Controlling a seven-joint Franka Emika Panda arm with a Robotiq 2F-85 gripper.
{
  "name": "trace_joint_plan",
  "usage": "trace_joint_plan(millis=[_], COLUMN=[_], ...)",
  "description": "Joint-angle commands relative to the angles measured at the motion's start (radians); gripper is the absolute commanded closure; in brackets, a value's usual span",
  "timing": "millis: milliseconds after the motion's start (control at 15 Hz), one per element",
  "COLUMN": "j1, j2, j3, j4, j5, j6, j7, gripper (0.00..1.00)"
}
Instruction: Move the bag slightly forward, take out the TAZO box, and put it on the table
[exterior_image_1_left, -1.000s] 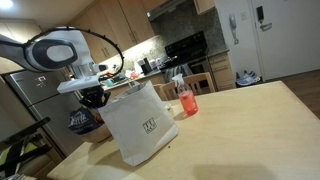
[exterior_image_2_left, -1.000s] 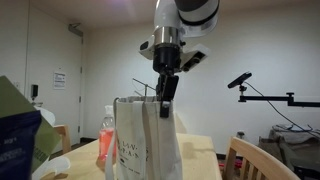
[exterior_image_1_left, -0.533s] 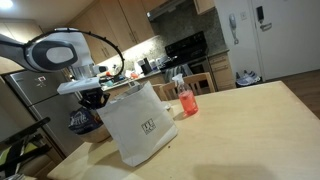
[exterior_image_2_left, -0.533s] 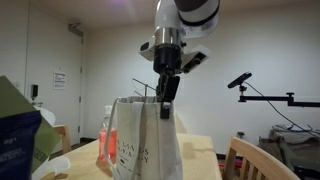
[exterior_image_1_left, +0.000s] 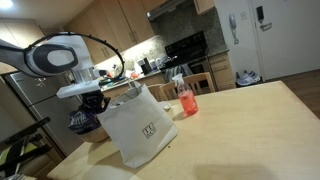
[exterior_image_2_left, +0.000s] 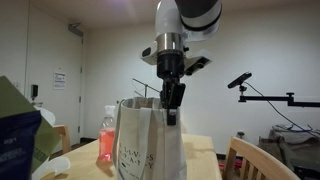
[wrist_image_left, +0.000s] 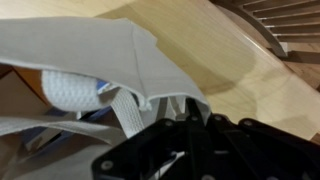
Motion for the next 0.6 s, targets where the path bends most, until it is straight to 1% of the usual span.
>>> trace_joint_plan(millis=[0, 67, 267, 533], j1=[0.017, 0.02, 0.027, 0.041], j2=[-0.047, -0.054, -0.086, -0.135], j3=[-0.01, -0.008, 0.008, 0.016], j4=[-0.073, -0.086, -0.119, -0.131], j5=[-0.04, -0.043, 0.004, 0.064], j6=[-0.038, -0.048, -0.094, -0.2], j7=[0.03, 0.029, -0.032, -0.116], gripper=[0.99, 0.99, 0.99, 0.99])
